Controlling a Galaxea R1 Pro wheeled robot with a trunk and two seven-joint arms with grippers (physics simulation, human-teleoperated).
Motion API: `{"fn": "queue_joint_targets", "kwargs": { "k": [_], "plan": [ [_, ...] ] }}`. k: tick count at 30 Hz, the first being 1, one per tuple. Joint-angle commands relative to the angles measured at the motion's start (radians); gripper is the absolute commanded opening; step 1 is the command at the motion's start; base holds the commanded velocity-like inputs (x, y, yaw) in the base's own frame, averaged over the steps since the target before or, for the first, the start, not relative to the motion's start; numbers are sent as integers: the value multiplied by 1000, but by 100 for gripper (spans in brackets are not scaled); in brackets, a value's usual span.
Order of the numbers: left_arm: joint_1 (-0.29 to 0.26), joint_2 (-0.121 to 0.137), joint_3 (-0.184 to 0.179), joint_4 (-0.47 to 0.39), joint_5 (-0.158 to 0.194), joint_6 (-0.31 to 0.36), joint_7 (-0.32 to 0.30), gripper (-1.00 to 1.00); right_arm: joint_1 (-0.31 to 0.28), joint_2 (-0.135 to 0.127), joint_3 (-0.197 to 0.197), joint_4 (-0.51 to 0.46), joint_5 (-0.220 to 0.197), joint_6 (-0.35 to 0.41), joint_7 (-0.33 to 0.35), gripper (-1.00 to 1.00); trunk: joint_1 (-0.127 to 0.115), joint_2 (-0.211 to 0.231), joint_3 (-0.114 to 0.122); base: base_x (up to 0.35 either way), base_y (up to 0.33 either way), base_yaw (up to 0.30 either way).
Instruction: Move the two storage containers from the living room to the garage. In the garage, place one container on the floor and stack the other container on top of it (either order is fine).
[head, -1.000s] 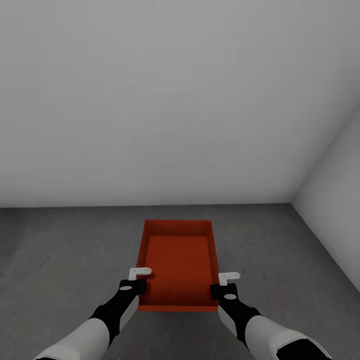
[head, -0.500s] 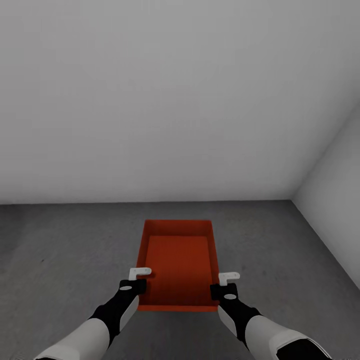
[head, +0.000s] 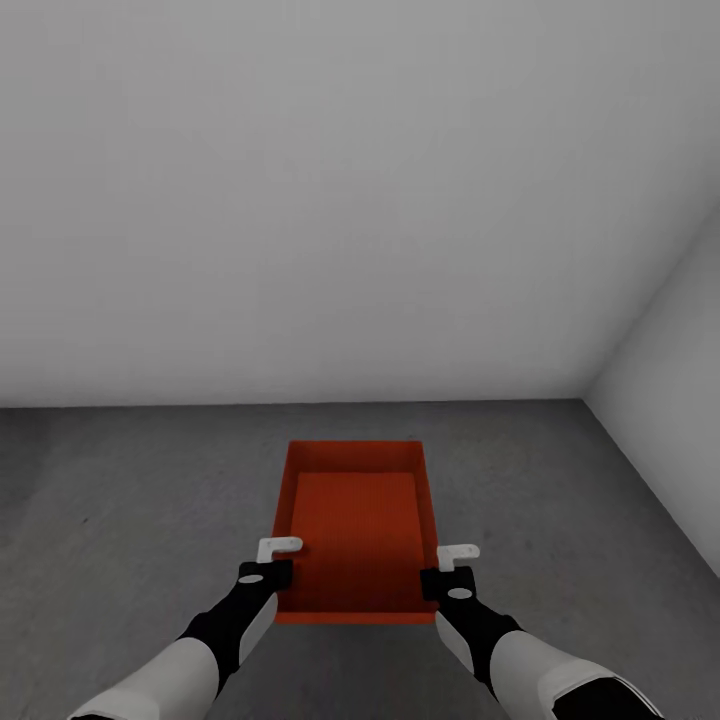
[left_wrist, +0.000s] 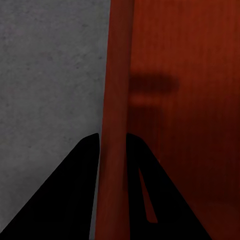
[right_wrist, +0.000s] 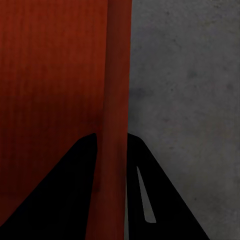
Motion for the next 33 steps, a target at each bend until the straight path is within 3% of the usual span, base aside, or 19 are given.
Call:
{"fn": "queue_joint_targets", "kwargs": {
  "k": [1,19,33],
  "plan": [
    [-1,0,26,-44,56,9,20,-100,0,35,-28,3,-20,-4,-2,-100,0,-1,-1,0,0,0],
    [-1,2,27,-43,56,7,20,-100,0,38,-28,23,-20,-4,-3,-100,0,-1,-1,30,0,0],
    [-1,3,28,-42,56,7,20,-100,0,38,-28,27,-20,-5,-3,-100,0,-1,-1,204,0,0]
  ]
}}
